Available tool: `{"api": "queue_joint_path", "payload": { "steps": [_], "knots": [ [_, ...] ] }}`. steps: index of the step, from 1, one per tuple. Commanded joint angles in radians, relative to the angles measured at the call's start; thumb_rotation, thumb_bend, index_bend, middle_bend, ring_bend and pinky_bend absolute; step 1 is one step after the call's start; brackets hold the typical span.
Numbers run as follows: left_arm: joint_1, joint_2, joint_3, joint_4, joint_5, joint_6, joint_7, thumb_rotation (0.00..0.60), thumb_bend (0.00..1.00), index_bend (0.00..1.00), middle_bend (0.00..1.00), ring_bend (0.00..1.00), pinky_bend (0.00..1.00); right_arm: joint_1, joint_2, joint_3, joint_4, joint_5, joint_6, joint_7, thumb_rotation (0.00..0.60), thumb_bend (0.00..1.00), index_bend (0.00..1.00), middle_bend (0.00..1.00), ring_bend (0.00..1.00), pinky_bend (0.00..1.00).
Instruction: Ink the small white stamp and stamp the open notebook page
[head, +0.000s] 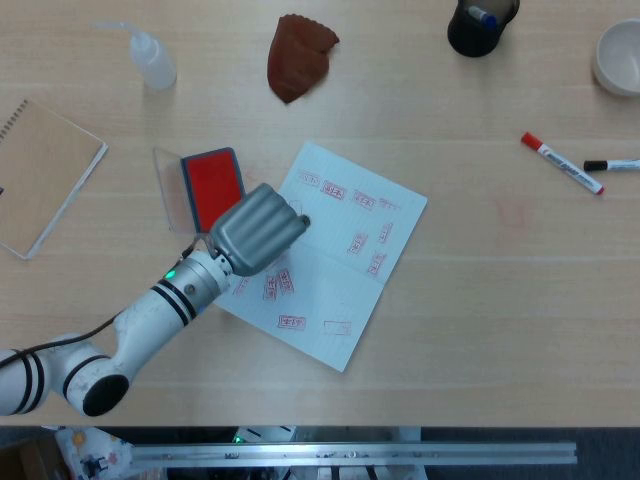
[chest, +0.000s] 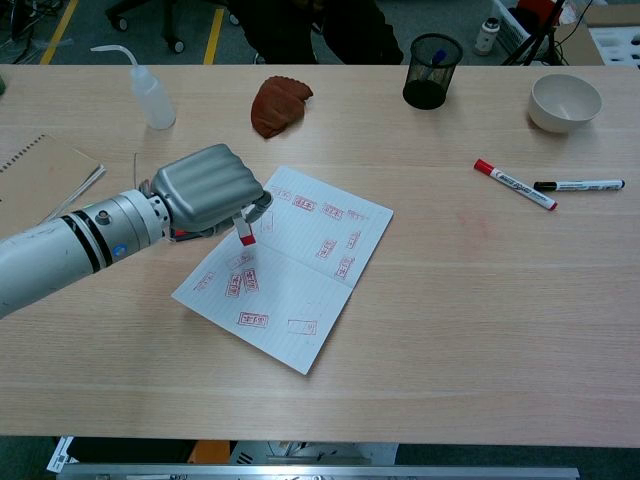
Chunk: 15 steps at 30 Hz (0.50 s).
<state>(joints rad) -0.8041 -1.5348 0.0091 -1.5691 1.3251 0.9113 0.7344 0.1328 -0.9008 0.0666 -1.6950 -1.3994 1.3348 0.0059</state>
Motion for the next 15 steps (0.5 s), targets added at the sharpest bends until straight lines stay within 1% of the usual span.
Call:
{"api": "queue_joint_path", "payload": {
  "steps": [1, 7, 12, 15],
  "knots": [
    [-0.003, -0.038, 0.004, -0.023, -0.013, 0.004, 0.057, 0.6, 0.4, 0.52, 1.0, 1.0, 1.0, -0.003, 0.003, 0.0, 0.003, -0.002, 0.004, 0.006, 0.6, 0.21, 0.34, 0.4, 0.33, 0.39],
    [0.002, -0.104, 0.01, -0.005, -0.067, 0.009, 0.138, 0.6, 0.4, 0.52, 1.0, 1.0, 1.0, -0.009, 0.001, -0.001, 0.017, -0.003, 0.009, 0.028, 0.6, 0.21, 0.34, 0.4, 0.33, 0.39],
    [0.006, -0.129, 0.013, 0.008, -0.106, 0.014, 0.178, 0.6, 0.4, 0.52, 1.0, 1.0, 1.0, -0.01, 0.0, -0.001, 0.031, -0.005, 0.007, 0.042, 0.6, 0.21, 0.34, 0.4, 0.33, 0.39],
    [0.007, -0.139, 0.012, 0.016, -0.122, 0.014, 0.18, 0.6, 0.4, 0.52, 1.0, 1.0, 1.0, -0.011, -0.001, -0.002, 0.035, -0.006, 0.007, 0.048, 0.6, 0.21, 0.34, 0.4, 0.33, 0.39]
  ]
}}
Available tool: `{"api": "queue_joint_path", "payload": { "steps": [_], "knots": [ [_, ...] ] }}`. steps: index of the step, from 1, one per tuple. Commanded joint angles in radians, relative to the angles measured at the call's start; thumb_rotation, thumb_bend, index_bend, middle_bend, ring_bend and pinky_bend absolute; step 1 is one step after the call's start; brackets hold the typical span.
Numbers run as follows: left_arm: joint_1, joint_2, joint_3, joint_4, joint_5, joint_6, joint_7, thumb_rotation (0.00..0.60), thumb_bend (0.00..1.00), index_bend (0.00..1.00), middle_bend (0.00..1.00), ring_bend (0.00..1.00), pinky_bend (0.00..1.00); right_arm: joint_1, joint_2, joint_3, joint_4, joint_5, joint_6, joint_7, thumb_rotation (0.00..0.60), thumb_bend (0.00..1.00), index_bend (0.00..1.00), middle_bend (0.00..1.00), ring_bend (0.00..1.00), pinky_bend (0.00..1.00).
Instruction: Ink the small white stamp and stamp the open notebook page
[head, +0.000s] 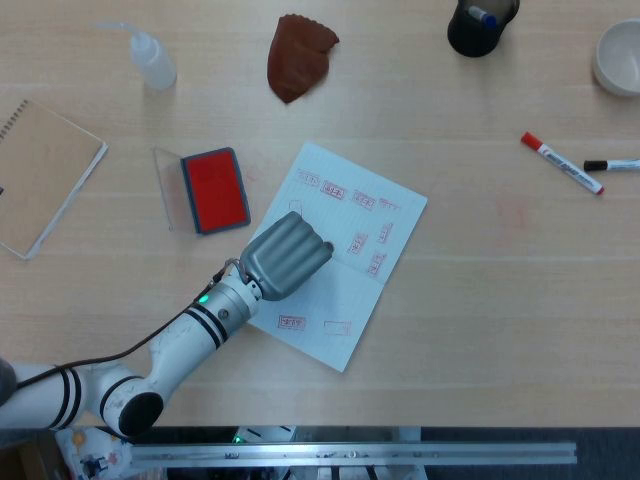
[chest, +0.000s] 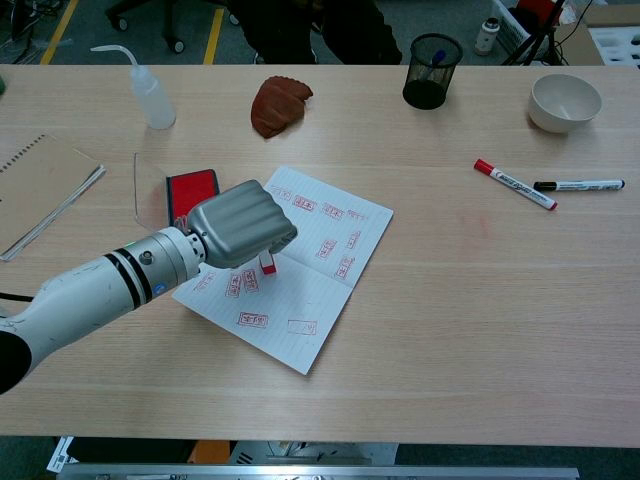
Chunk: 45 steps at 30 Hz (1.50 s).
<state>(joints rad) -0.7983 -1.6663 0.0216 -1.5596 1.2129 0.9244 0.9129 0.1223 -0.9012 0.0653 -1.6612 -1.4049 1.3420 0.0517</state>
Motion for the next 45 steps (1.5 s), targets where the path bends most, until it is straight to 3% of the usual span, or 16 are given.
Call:
{"api": "queue_joint_path", "payload": {
  "steps": [1, 30, 45],
  "knots": [
    [0.002, -0.011, 0.0, 0.009, -0.013, 0.0, 0.001, 0.6, 0.4, 0.52, 1.0, 1.0, 1.0, -0.001, -0.001, -0.001, 0.003, -0.001, -0.001, 0.004, 0.6, 0.21, 0.34, 0.4, 0.33, 0.39],
    [0.015, -0.049, 0.029, 0.077, 0.001, -0.001, -0.042, 0.6, 0.4, 0.52, 1.0, 1.0, 1.0, -0.017, 0.001, -0.001, 0.008, -0.002, 0.014, 0.011, 0.6, 0.21, 0.34, 0.4, 0.33, 0.39],
    [0.006, 0.054, 0.003, -0.089, 0.006, 0.043, 0.0, 0.6, 0.4, 0.52, 1.0, 1.0, 1.0, -0.02, -0.003, 0.001, 0.026, -0.009, 0.019, 0.041, 0.6, 0.21, 0.34, 0.4, 0.33, 0.39]
  ]
}}
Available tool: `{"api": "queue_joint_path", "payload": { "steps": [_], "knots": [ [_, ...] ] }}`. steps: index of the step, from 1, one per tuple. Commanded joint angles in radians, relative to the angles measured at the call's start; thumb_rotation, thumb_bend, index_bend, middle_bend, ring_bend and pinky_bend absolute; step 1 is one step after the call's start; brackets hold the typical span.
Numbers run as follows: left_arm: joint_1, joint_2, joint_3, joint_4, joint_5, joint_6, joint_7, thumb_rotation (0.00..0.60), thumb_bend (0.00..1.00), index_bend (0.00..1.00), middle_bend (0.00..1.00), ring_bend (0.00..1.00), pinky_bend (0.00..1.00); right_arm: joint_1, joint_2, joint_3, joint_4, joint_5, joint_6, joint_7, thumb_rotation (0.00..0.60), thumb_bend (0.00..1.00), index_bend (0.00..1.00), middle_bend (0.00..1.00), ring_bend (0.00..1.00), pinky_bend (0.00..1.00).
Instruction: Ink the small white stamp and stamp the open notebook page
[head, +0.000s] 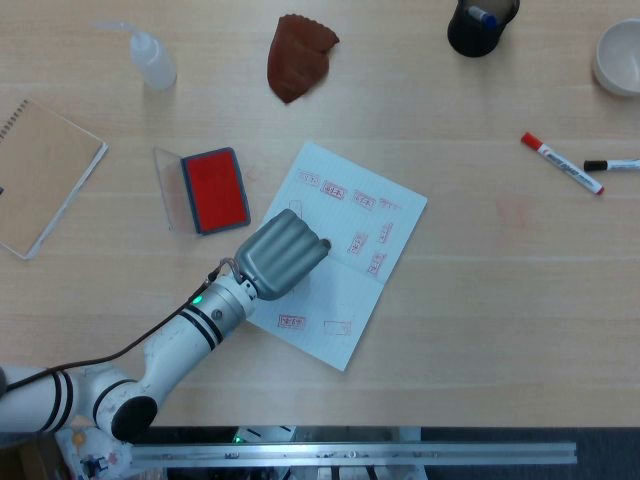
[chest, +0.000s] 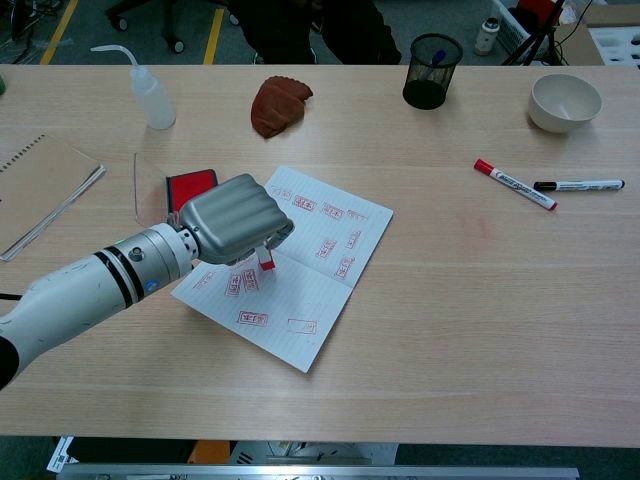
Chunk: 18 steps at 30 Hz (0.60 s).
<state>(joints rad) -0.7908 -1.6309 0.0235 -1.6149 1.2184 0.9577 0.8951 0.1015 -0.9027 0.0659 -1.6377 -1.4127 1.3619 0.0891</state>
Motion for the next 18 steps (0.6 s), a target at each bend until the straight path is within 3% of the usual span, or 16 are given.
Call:
{"api": "queue_joint_path", "payload": {
  "steps": [1, 10, 18],
  "knots": [
    [-0.001, 0.02, 0.004, -0.043, 0.0, 0.011, 0.023, 0.6, 0.4, 0.52, 1.0, 1.0, 1.0, 0.0, -0.002, 0.0, 0.005, -0.002, 0.0, 0.005, 0.6, 0.21, 0.34, 0.4, 0.33, 0.39],
    [0.003, 0.003, 0.025, -0.095, -0.02, 0.025, 0.082, 0.6, 0.4, 0.52, 1.0, 0.99, 1.0, -0.002, -0.002, 0.0, 0.016, -0.007, 0.002, 0.021, 0.6, 0.21, 0.34, 0.4, 0.33, 0.39],
    [0.008, -0.043, 0.044, -0.078, -0.049, 0.024, 0.112, 0.6, 0.4, 0.52, 1.0, 0.99, 1.0, -0.007, -0.001, -0.002, 0.022, -0.008, 0.005, 0.027, 0.6, 0.21, 0.34, 0.4, 0.33, 0.39]
  ]
}}
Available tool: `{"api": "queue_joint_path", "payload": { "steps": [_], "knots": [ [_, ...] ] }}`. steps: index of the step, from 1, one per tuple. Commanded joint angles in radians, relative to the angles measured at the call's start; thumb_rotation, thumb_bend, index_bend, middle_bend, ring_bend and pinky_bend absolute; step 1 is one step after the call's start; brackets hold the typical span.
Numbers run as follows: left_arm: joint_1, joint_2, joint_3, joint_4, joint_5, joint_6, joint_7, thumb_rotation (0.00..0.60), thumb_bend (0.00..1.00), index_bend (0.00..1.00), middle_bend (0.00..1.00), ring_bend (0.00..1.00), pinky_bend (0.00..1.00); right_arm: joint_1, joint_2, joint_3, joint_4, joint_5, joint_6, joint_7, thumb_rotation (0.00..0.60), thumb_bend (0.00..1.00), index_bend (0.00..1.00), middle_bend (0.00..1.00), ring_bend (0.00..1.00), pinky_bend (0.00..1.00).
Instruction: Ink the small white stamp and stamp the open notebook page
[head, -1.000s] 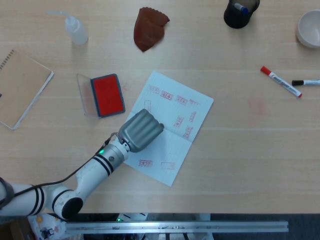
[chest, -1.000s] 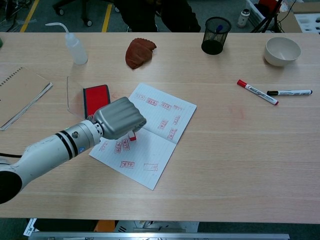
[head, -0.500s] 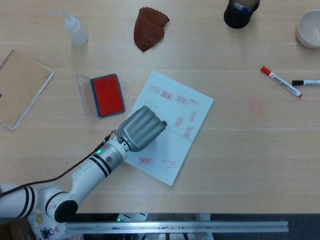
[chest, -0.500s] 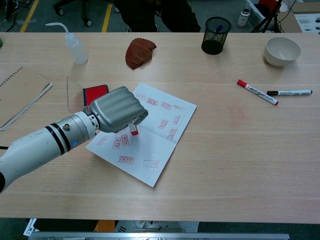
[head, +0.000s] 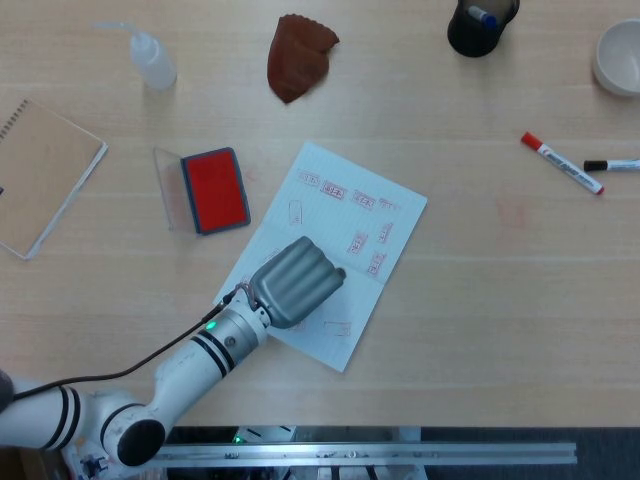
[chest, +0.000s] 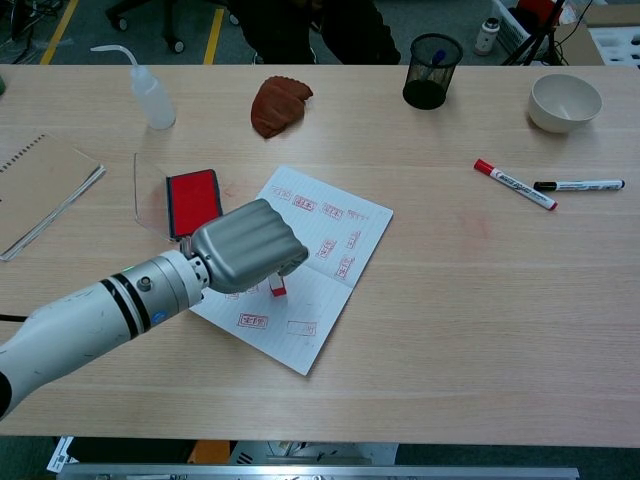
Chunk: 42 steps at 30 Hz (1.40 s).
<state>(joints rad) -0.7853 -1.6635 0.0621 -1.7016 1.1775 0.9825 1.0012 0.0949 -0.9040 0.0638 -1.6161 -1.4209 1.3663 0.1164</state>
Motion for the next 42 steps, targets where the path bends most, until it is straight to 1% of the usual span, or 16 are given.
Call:
{"api": "queue_joint_path", "payload": {
  "steps": [1, 16, 31, 36, 42],
  "knots": [
    [0.003, -0.017, 0.008, 0.015, -0.012, 0.0, 0.009, 0.6, 0.4, 0.52, 1.0, 0.99, 1.0, -0.001, 0.001, 0.0, 0.0, 0.0, 0.001, 0.001, 0.6, 0.21, 0.34, 0.4, 0.33, 0.39],
    [0.017, -0.079, 0.027, 0.118, -0.029, -0.011, -0.017, 0.6, 0.4, 0.52, 1.0, 0.99, 1.0, 0.0, 0.002, 0.003, -0.005, 0.003, -0.002, -0.008, 0.6, 0.21, 0.34, 0.4, 0.33, 0.39],
    [0.018, -0.103, 0.03, 0.166, -0.033, -0.033, -0.036, 0.6, 0.4, 0.52, 1.0, 0.99, 1.0, -0.005, 0.001, 0.003, -0.005, 0.012, -0.001, -0.014, 0.6, 0.21, 0.34, 0.4, 0.33, 0.39],
    [0.015, -0.099, 0.025, 0.162, -0.033, -0.032, -0.032, 0.6, 0.4, 0.52, 1.0, 0.99, 1.0, -0.006, 0.001, 0.003, -0.004, 0.013, -0.001, -0.014, 0.6, 0.21, 0.34, 0.4, 0.33, 0.39],
    [0.004, -0.049, 0.001, 0.103, -0.021, -0.01, -0.025, 0.6, 0.4, 0.52, 1.0, 0.99, 1.0, -0.007, 0.002, 0.007, -0.004, 0.014, 0.004, -0.01, 0.6, 0.21, 0.34, 0.4, 0.33, 0.39]
  ]
}}
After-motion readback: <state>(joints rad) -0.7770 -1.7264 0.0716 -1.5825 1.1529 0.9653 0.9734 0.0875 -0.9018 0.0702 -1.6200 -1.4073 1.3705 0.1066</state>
